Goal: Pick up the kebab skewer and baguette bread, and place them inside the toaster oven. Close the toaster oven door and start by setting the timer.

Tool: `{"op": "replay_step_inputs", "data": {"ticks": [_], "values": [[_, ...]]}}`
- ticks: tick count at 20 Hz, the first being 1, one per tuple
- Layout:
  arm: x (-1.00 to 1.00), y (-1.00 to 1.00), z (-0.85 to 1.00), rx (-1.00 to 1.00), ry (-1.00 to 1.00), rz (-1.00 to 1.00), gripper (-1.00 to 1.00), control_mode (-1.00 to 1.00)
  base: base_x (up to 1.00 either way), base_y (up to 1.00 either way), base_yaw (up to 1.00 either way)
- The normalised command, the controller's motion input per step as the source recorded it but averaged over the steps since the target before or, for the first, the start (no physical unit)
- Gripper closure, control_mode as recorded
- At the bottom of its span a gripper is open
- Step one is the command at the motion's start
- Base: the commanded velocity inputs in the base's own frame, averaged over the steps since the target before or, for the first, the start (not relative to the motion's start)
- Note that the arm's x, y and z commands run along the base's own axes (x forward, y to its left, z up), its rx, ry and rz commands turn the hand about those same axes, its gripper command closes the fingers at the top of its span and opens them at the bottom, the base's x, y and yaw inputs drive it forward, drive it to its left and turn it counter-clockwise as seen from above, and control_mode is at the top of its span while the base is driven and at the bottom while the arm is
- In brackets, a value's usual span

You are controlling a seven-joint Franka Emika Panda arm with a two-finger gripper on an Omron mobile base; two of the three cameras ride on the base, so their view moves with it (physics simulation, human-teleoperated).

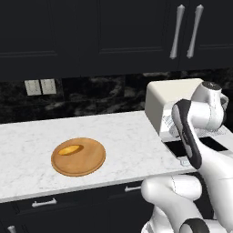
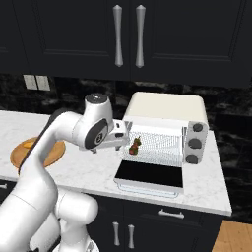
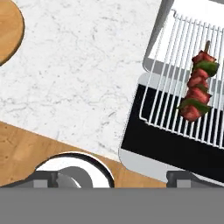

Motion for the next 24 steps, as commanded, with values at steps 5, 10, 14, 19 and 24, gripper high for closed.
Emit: {"op": "replay_step_inputs", "data": {"ticks": [5,10,14,19,24], "values": [[-0.77,1.0,0.16,-0.07,0.04,0.14,-1.0,-1.0,0.0,0.0,0.0],[-0.26,1.0,0.12,-0.15,0.01,0.33,-1.0,-1.0,0.0,0.0,0.0],[0.07,1.0,0.24,-0.04,0.04,0.39,-1.0,-1.0,0.0,0.0,0.0],[0.35,1.0,0.09,0.0,0.02,0.42,-1.0,-1.0,0.0,0.0,0.0],[0.65,1.0,0.0,-0.01,0.0,0.37,-1.0,-1.0,0.0,0.0,0.0]]}}
